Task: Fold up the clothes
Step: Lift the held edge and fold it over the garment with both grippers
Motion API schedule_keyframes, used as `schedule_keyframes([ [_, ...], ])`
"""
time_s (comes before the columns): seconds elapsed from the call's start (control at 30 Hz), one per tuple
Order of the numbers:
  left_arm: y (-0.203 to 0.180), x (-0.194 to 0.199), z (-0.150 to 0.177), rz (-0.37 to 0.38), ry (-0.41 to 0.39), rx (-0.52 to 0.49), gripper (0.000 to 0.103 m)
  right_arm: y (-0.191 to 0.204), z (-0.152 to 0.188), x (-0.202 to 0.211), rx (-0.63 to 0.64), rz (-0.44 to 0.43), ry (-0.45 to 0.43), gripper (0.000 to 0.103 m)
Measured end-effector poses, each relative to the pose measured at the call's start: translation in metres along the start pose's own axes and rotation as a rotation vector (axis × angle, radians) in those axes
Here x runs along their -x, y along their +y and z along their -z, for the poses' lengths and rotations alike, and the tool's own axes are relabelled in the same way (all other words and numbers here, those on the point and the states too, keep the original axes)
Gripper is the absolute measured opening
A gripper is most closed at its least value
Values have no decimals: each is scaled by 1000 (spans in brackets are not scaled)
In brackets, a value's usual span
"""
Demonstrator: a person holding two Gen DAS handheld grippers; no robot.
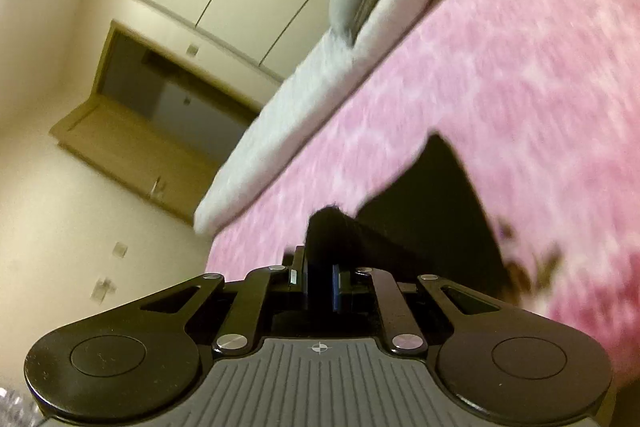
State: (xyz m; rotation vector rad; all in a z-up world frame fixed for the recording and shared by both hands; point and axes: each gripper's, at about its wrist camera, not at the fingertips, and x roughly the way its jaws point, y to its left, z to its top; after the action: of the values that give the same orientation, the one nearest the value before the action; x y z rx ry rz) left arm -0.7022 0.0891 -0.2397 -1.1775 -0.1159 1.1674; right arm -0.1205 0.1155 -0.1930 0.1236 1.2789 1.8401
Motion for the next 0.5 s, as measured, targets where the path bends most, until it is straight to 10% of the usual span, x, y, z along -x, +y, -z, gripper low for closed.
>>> schedule_keyframes([
  [0.17,2,-44,-51,-33,-87,8,35,-8,-50,-66,-35,64,-136,45],
  [0.5,60,-85,-17,-230,32,-94,39,-55,-34,-109,206,314,-23,47],
])
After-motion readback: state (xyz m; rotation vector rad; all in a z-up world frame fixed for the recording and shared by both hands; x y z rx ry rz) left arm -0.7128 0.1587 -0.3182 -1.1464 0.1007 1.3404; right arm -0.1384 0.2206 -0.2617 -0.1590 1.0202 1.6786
